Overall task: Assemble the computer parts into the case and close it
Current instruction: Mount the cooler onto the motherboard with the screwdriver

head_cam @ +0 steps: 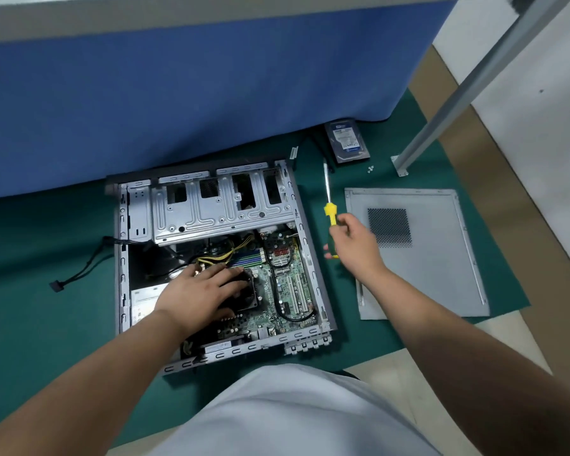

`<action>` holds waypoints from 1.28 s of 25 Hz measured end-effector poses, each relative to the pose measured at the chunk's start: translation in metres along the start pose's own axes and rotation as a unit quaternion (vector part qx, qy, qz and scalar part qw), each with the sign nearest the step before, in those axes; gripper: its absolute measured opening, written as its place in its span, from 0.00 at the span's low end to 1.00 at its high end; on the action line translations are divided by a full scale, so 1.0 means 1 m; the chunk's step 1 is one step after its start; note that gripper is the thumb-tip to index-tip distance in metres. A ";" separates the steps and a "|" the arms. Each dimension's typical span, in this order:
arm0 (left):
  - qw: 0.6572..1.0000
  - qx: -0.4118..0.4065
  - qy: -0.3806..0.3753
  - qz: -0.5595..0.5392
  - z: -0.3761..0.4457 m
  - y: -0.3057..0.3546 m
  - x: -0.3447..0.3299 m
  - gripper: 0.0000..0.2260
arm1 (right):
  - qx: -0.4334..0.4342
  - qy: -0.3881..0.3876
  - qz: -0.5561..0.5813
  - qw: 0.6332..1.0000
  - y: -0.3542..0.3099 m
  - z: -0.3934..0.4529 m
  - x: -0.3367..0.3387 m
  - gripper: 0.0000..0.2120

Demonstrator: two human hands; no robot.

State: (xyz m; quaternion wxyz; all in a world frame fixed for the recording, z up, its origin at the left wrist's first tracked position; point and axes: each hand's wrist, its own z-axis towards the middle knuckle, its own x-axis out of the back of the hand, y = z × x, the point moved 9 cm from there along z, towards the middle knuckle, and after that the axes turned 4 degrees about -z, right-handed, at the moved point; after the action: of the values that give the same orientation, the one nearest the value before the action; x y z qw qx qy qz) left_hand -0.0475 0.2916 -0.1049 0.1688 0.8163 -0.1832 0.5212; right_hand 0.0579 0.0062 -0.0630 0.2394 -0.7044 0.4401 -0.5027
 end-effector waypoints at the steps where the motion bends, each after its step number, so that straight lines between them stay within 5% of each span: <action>1: 1.000 -0.007 0.007 -0.008 -0.001 0.001 0.002 0.32 | 0.045 0.006 0.008 0.999 -0.016 -0.008 0.006 0.07; 4: 0.990 -0.005 0.125 -0.064 -0.012 0.003 0.024 0.30 | 0.176 -0.031 -0.100 0.979 -0.054 -0.034 0.004 0.14; 8: 0.936 0.108 0.299 -0.150 -0.036 -0.020 0.045 0.27 | 0.200 -0.182 -0.258 0.928 -0.061 -0.057 -0.038 0.16; 11: 0.951 0.084 0.276 -0.116 -0.033 -0.012 0.045 0.21 | 0.206 -0.236 -0.284 0.906 -0.070 -0.068 -0.059 0.15; 14: 0.964 0.079 0.243 -0.078 -0.031 -0.010 0.043 0.20 | 0.193 -0.221 -0.233 0.927 -0.083 -0.069 -0.060 0.11; 17: 0.971 0.069 0.219 -0.069 -0.030 -0.009 0.041 0.19 | 0.128 -0.125 -0.068 0.981 -0.087 -0.064 -0.048 0.09; 20: 0.971 0.049 0.219 -0.077 -0.030 -0.008 0.042 0.18 | 0.042 -0.084 0.086 0.992 -0.072 -0.068 -0.061 0.13; 24: 0.967 0.035 0.237 -0.087 -0.033 -0.005 0.044 0.19 | 0.046 -0.106 0.061 0.991 -0.066 -0.070 -0.072 0.19; 27: 0.969 0.029 0.229 -0.083 -0.030 -0.004 0.042 0.19 | 0.098 -0.055 0.015 0.994 -0.075 -0.062 -0.047 0.18; 32: 0.995 0.002 0.091 -0.042 -0.014 -0.001 0.015 0.21 | 0.195 -0.024 -0.125 0.972 -0.087 -0.062 -0.034 0.19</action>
State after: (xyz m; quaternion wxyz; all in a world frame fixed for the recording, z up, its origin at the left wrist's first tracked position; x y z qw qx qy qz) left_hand -0.0525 0.2973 -0.0856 0.2052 0.7728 -0.1316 0.5859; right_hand 0.0306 0.0855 0.0111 0.3179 -0.7057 0.2358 -0.5877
